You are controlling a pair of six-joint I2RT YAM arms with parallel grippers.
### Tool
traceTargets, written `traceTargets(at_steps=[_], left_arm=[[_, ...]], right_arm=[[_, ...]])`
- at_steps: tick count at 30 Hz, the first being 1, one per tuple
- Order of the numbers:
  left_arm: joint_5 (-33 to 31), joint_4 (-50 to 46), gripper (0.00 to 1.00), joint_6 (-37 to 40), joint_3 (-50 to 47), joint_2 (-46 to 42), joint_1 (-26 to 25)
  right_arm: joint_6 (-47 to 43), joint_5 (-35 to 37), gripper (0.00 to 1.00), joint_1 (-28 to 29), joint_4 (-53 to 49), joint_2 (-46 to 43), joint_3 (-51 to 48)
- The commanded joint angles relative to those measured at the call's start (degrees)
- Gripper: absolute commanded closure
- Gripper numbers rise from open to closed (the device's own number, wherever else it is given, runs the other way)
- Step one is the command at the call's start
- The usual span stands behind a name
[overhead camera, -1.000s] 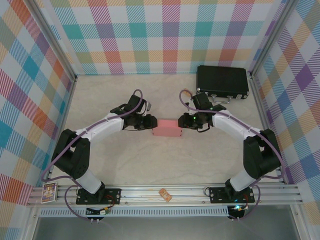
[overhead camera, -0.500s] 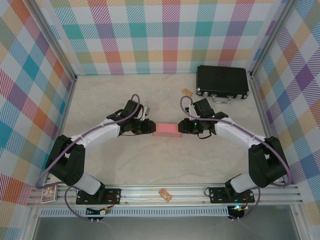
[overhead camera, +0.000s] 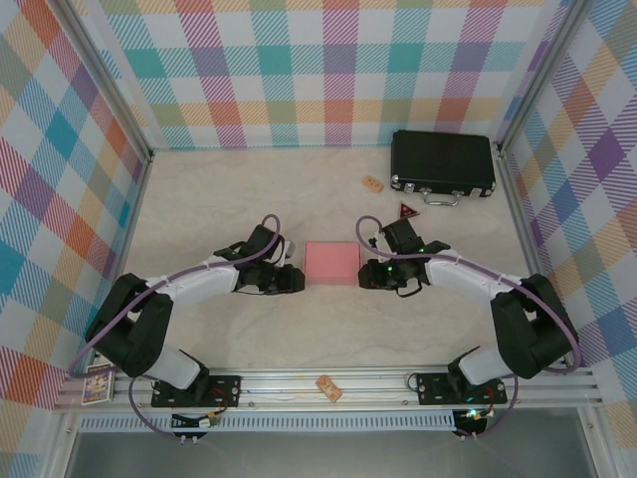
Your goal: Fold the paper box
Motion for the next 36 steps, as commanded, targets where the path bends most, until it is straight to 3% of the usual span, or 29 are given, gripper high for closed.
traceTargets(at_steps=[1,6,13,18,23,26,30,33,36], left_arm=[[-0.69,3.41,0.67,-0.83,-0.40,1.60,-0.29],[-6.35,3.78,0.63,-1.22,-0.15,-0.55,-0.29],[-28.28,-5.65,0.47,5.39,4.31,-5.73,0.52],[-44.75,-7.80,0.42,12.04,7.35,-7.44,2.31],[-57.71,-0.14,0.32,22.26,5.39,-8.30,5.35],[-58.75,7.61,0.26,26.65,2.07,-8.47,9.20],[-56.16,14.94,0.15,28.29,-1.70,-7.66,13.79],[-50.30,20.81,0.02,29.35,-4.37,-7.32,17.07],[-42.63,26.60,0.00,29.57,-6.76,-7.02,21.02]], right_arm=[[0.46,1.40,0.69,0.37,1.39,1.21,0.13],[2.63,9.35,0.69,0.38,1.21,0.78,0.55],[5.26,32.17,0.62,-1.29,-5.39,-3.59,4.30],[3.06,38.17,0.53,-7.19,-6.02,-5.30,6.05],[-1.23,41.57,0.49,-12.71,-0.80,-5.47,4.22],[-3.99,43.06,0.46,-15.53,4.68,-5.69,1.44],[-8.45,39.15,0.42,-19.43,13.93,-6.43,-2.97],[-12.66,33.62,0.38,-22.11,21.18,-7.34,-5.87],[-15.99,27.68,0.36,-24.48,32.02,-8.31,-10.83]])
